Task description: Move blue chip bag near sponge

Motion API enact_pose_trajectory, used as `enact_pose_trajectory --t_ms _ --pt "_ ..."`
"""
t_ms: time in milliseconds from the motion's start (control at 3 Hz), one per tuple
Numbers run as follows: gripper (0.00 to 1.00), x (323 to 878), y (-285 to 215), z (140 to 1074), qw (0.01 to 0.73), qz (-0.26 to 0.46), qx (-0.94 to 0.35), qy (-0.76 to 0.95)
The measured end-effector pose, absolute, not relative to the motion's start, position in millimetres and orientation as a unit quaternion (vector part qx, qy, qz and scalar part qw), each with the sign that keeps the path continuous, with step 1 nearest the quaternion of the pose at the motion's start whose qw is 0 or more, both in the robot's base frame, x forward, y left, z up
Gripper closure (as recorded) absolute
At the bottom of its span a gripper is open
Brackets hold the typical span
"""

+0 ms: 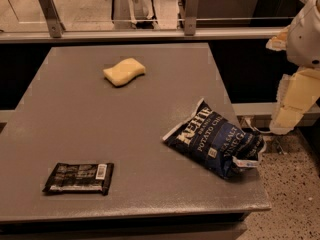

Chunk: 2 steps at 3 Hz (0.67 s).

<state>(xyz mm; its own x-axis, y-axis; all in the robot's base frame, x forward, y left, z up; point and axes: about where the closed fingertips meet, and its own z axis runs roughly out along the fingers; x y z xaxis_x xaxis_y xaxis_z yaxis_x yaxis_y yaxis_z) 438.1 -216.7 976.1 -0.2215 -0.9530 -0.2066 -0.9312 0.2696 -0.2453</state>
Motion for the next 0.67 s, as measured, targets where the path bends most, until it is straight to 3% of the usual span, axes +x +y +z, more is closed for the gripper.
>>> enact_pose_trajectory --t_ms 667 --pt "0.0 441 -212 959 0.157 -0.026 -0.599 0.785"
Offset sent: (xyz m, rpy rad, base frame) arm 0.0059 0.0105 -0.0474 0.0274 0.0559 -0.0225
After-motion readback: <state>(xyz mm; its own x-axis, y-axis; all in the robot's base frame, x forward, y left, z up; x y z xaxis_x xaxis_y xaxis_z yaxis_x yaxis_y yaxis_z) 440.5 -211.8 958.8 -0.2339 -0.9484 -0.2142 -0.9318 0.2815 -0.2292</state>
